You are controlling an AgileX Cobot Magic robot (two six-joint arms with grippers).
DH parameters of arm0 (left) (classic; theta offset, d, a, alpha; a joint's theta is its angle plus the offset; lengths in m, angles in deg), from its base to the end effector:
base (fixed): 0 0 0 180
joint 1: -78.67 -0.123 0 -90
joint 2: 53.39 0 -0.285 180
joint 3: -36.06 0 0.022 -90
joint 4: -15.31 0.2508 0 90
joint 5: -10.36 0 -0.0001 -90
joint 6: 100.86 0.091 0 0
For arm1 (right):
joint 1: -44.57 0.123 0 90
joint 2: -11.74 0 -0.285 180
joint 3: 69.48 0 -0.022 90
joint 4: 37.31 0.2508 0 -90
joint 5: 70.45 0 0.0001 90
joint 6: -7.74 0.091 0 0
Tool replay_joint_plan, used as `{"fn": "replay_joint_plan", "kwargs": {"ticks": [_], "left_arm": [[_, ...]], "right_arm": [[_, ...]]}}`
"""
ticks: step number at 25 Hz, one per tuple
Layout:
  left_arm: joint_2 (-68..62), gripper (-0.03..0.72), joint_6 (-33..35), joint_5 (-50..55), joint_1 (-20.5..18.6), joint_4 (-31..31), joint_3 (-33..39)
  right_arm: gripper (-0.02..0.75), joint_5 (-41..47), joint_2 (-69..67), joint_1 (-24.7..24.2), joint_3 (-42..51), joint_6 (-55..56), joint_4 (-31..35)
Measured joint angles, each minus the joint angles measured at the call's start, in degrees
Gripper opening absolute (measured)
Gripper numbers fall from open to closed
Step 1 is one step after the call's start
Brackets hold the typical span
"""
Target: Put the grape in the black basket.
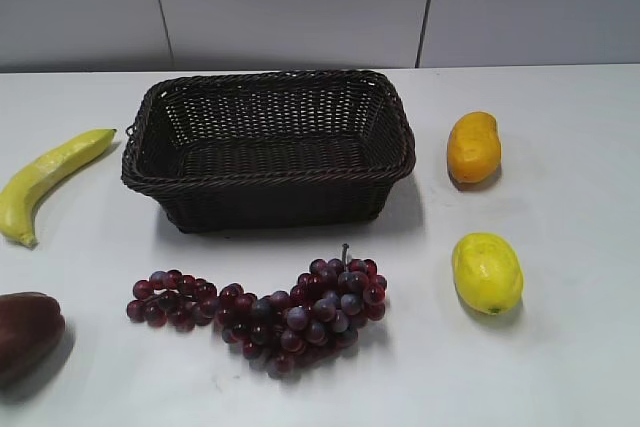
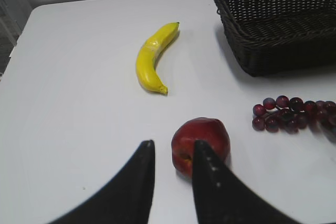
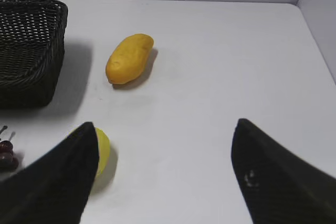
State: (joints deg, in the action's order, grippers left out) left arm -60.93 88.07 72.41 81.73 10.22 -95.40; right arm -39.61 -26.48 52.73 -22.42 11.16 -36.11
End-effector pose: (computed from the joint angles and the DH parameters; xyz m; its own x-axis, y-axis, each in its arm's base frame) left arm -0.0070 -0.0068 0.2759 -0.4524 0.1379 -0.8811 0.1750 0.9825 0.0639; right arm 0.1047 0.0160 0.3017 -0.4461 0.0144 -0.8948 -0.1172 0.9903 0.0744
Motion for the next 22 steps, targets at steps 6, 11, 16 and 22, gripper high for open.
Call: {"fn": "replay_joint_plan", "kwargs": {"ticks": [6, 11, 16, 22], "left_arm": [[0.0, 0.232, 0.0, 0.0, 0.0, 0.0, 0.0], [0.0, 0.232, 0.0, 0.0, 0.0, 0.0, 0.0], [0.0, 0.232, 0.0, 0.0, 0.0, 0.0, 0.0], [0.0, 0.232, 0.0, 0.0, 0.0, 0.0, 0.0]], "right_arm": [[0.594, -2.2, -16.0, 1.0, -1.0, -20.1, 18.7], [0.594, -1.7, -27.9, 6.4, -4.5, -32.2, 31.3], [0.594, -1.5, -38.9, 16.1, -10.6, -35.2, 32.5], [0.603, 0.9, -51.9, 25.8, -18.5, -38.5, 26.8]]}}
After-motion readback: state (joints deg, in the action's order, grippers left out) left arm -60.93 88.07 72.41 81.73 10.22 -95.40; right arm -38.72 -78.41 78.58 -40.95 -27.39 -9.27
